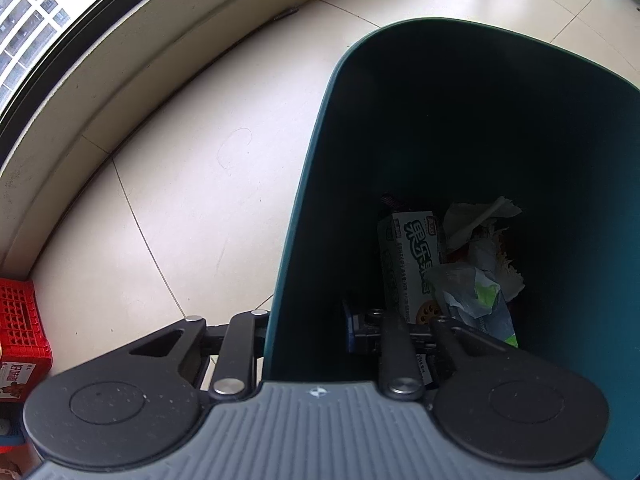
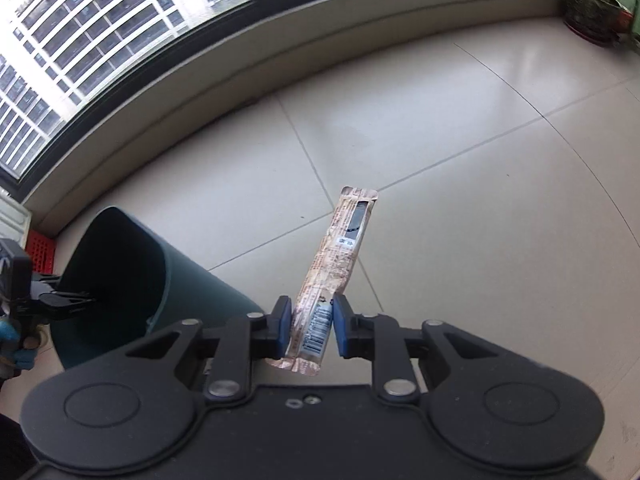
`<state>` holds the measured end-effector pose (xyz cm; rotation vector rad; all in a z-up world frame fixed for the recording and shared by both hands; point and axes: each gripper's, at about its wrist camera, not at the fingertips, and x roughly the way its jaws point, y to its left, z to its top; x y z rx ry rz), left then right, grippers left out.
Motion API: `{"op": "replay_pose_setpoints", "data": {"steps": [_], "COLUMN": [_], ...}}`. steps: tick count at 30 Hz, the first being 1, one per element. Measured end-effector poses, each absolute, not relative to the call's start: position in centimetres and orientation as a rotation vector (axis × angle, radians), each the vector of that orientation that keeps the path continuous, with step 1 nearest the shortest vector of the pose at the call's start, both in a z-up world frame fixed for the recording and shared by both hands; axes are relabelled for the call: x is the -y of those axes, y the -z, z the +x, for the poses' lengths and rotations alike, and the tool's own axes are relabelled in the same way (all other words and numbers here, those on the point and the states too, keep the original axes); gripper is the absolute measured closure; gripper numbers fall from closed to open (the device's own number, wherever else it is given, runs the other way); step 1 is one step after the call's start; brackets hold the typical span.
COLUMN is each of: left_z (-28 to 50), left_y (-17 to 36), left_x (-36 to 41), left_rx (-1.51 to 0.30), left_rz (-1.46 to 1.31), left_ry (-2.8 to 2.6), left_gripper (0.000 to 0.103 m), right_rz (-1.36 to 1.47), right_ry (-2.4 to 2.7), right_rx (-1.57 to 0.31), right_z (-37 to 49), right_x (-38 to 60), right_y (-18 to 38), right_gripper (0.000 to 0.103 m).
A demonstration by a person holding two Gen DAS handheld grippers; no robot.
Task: Collect trash
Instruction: 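Lift the tan stick packet over the teal bin and open the right gripper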
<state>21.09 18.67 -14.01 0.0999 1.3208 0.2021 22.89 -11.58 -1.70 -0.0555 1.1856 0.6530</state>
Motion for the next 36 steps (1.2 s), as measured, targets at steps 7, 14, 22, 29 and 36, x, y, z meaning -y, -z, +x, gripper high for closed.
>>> {"op": "replay_pose_setpoints", "data": {"steps": [7, 14, 22, 29, 36], "left_z": [20.4, 20.0, 19.6, 19.5, 19.4], "left_y": [12.6, 12.0, 11.5, 11.2, 11.5], "left_x": [-19.0, -19.6, -20.5, -21.1, -21.1], "left_rx": [-1.306, -1.284, -1.270, -1.266, -1.264], "left_rz": [0.089, 0.038, -0.013, -0.023, -0.011], "left_ry": [-0.195, -0.170, -0.149, -0.148, -0.147], "left_gripper": [0.085, 0.085, 0.085, 0.085, 0.085], "right_rz": [-0.159, -0.253, -0.405, -0.506, -0.542], "right_ry": [-0.867, -0.989, -1.009, -0.926, -0.872], "right_rx": [-1.187, -1.246, -1.317, -1.359, -1.413], "right_z": [20.3, 18.5, 18.3, 18.8, 18.6], "right_x": [3.7, -0.1, -4.4, -6.7, -6.7], "right_y": [0.2, 2.1, 7.3, 13.8, 17.3], "right_gripper": [0.082, 0.082, 0.082, 0.082, 0.082]}}
